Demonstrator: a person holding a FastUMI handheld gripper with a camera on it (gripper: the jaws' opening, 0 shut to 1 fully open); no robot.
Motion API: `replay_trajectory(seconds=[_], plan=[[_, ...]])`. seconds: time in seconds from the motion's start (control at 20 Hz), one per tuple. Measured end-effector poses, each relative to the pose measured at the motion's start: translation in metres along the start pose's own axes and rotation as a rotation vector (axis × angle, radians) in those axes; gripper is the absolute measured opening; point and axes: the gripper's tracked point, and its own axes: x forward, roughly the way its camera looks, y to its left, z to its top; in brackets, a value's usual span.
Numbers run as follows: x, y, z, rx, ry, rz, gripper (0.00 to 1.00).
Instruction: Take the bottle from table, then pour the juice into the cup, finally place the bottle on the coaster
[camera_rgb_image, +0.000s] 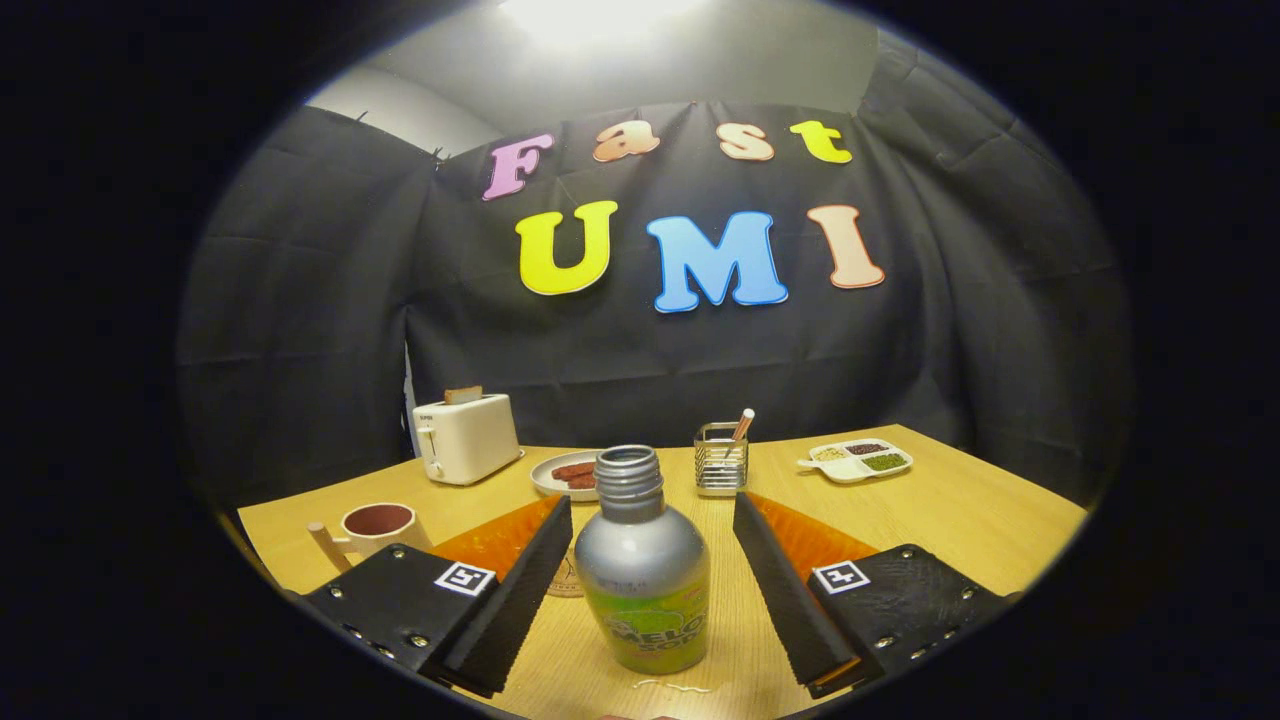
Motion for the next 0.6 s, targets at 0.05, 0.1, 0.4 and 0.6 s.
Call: replay_trajectory(seconds=[0.05,0.1,0.4,0.6], plan=[[0.003,-0.001,-0.004,-0.009,0.008,-0.008,1.0],[0.006,-0.003,-0.01,-0.01,0.018,-0.014,1.0],[0.017,-0.003,-0.03,0.003,0.059,-0.023,1.0],[0.025,-0.002,-0.041,-0.033,0.069,-0.029,0.9]])
